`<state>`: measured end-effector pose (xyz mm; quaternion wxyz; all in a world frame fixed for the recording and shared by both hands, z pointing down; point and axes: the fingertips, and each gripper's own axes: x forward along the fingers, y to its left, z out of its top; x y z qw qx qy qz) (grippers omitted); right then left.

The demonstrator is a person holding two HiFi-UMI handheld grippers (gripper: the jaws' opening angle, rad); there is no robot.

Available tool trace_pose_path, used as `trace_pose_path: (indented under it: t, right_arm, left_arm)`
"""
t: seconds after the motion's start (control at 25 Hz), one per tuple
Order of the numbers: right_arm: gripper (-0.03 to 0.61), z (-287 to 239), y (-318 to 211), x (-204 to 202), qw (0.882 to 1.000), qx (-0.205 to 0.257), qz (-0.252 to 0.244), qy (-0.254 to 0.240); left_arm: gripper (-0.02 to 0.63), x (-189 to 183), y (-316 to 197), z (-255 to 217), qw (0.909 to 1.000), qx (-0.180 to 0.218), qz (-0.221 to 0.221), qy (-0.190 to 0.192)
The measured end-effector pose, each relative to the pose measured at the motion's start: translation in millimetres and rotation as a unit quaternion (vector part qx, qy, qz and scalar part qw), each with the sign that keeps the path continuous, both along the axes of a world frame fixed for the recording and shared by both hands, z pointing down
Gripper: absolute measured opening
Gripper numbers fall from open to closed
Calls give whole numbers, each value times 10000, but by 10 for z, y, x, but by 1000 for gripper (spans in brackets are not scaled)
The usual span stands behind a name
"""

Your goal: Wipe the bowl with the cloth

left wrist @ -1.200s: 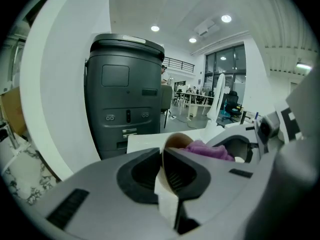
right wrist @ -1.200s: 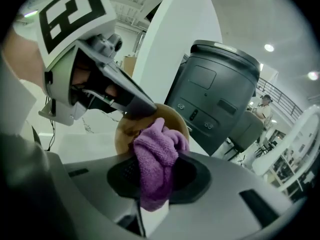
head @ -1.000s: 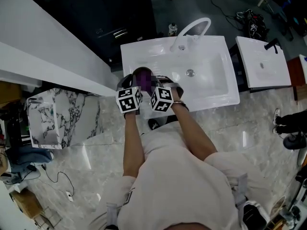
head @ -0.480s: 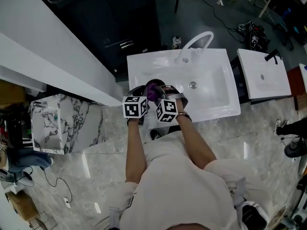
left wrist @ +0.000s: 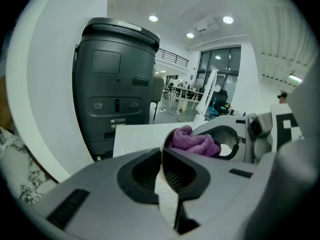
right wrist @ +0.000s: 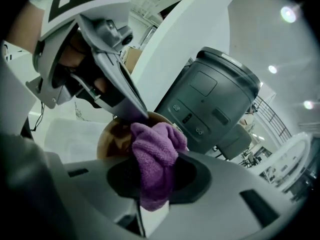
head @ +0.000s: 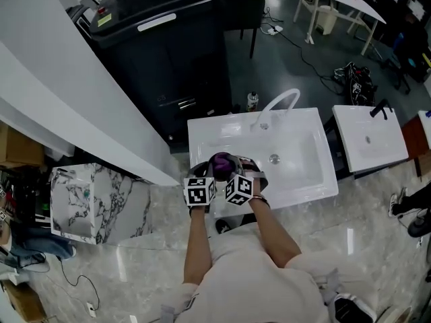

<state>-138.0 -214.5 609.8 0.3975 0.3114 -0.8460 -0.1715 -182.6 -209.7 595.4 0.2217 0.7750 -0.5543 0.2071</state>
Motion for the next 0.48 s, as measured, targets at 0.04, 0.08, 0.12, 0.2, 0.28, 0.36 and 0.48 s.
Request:
trace_pose_path:
  t: [0.04,0.08,0.12,0.2,0.28,0.36,0.48]
  right_arm:
    - [91,5,-6,-10,10000,-1,6,8]
    - [91,12,-8,-24,10000,-14,8,9]
    - [91,21,-5,-39,10000,-44,2,-6]
    - [91,41,6,-71,9998,-145,-25,-110]
    - [91,52,9,-92,9996,-228,-57,-180]
    - [91,77,25,-98,9993,-312,-142,-117]
    - [91,137,107,-118,9979,-548,-354,4]
  left_arm:
    - [23,-18,-9,-8,10000,56,-61,-23]
    - [23,-40,-17,-18,9999,115,-114,-37]
    - [23,-64,-20,-28,9997,168,-167,-40]
    - [23,-121,-19,-47,9993,238,-290,-7]
    - [23,-158,-29,-76,9987,294,-403,35]
    - [24,-151,-62,-121,9983,360,-451,31]
    - [28,-123,-91,-173,9981,418,-454,-7]
